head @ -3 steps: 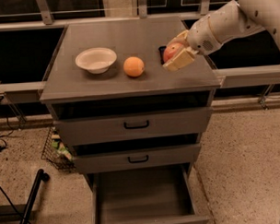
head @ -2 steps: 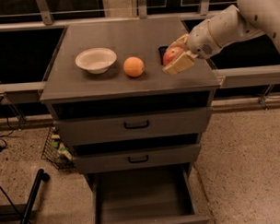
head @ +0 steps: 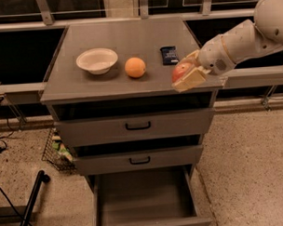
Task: Place apple into bottom drawer
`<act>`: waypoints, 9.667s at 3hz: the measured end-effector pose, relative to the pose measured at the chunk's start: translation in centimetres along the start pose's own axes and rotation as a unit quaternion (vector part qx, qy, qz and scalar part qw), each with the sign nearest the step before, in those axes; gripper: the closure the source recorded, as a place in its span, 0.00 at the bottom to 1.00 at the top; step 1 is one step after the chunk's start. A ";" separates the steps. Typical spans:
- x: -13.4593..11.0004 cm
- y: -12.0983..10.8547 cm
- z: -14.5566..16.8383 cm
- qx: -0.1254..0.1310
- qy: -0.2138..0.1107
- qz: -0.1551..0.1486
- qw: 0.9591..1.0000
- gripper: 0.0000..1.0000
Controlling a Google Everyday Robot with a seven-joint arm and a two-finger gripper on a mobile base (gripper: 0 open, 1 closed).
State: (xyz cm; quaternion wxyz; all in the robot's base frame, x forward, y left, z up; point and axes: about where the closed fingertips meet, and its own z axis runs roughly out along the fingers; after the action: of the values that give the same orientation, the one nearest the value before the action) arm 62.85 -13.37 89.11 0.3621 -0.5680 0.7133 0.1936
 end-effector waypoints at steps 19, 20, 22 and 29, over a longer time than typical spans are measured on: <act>41.4 14.5 41.1 -0.006 -0.104 0.011 0.995 1.00; 43.0 14.4 43.4 -0.005 -0.111 0.013 0.994 1.00; 46.5 14.3 48.2 -0.010 -0.134 0.012 0.991 1.00; 51.1 14.1 54.1 -0.038 -0.133 0.041 0.990 0.51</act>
Offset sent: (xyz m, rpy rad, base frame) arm -0.0734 -0.0114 -0.0492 0.1011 0.0639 -0.0157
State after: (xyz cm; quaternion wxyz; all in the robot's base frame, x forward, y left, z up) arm 60.72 -6.50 13.72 0.4233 -0.5208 0.6738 0.3092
